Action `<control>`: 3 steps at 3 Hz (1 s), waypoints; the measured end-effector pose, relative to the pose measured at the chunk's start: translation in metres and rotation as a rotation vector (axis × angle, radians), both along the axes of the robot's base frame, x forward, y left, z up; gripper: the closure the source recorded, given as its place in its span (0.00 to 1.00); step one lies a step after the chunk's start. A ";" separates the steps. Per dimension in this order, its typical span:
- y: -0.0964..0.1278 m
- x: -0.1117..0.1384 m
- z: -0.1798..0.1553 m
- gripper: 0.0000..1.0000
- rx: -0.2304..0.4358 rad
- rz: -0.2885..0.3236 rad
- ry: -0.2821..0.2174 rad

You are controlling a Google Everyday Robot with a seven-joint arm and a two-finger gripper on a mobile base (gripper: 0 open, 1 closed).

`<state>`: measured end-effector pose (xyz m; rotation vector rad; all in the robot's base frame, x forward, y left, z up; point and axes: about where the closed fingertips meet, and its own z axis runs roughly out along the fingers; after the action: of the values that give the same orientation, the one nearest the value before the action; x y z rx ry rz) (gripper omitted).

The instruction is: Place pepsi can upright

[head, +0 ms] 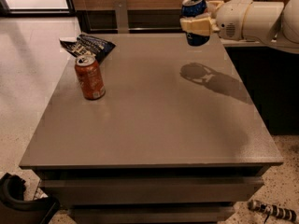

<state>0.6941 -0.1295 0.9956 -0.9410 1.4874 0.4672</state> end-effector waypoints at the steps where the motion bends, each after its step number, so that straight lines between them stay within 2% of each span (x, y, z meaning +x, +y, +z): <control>1: 0.000 0.000 0.000 1.00 0.000 0.000 0.000; 2: 0.005 0.009 -0.023 1.00 0.064 0.000 0.031; 3: 0.017 0.024 -0.053 1.00 0.121 0.040 0.072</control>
Offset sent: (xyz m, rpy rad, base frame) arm 0.0230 0.0062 -0.0570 0.1626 0.0785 -0.0113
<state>0.7184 -0.1123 0.9426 -0.8674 1.4891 0.6192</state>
